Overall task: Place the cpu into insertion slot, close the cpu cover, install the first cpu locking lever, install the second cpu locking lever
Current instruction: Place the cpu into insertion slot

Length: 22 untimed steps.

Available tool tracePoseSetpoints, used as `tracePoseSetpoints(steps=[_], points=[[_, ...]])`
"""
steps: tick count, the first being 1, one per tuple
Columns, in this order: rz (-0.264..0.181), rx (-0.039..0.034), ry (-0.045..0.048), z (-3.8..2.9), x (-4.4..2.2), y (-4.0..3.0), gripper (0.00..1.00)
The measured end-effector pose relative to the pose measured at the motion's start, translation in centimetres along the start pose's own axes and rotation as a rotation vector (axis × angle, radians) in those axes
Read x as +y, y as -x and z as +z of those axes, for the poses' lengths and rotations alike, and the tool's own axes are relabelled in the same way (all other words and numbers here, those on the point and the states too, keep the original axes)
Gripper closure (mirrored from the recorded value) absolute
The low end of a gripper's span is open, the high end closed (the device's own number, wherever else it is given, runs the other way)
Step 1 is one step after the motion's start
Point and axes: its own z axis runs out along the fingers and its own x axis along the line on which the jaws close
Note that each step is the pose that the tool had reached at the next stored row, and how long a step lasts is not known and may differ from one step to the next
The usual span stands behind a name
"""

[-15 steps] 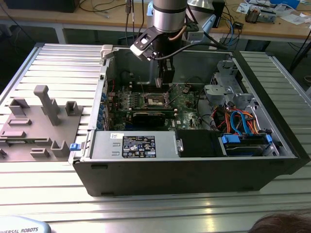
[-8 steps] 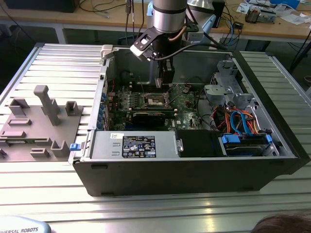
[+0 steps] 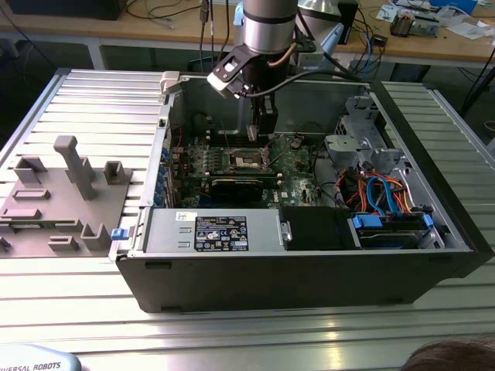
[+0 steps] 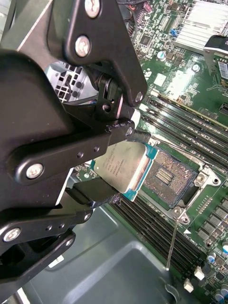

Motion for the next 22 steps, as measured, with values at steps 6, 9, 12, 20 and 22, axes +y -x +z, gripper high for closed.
tracePoseSetpoints(steps=[6, 9, 12, 20, 22], points=[[0.000, 0.0000, -0.0001, 0.15, -0.01, 0.00, 0.45], [0.000, 0.0000, 0.0000, 0.23, -0.01, 0.00, 0.45], [0.000, 0.0000, 0.0000, 0.28, -0.01, 0.00, 0.45], [0.000, -0.0001, 0.0000, 0.64, -0.03, 0.00, 0.45], [0.000, -0.0001, 0.0000, 0.68, -0.05, -0.01, 0.45]])
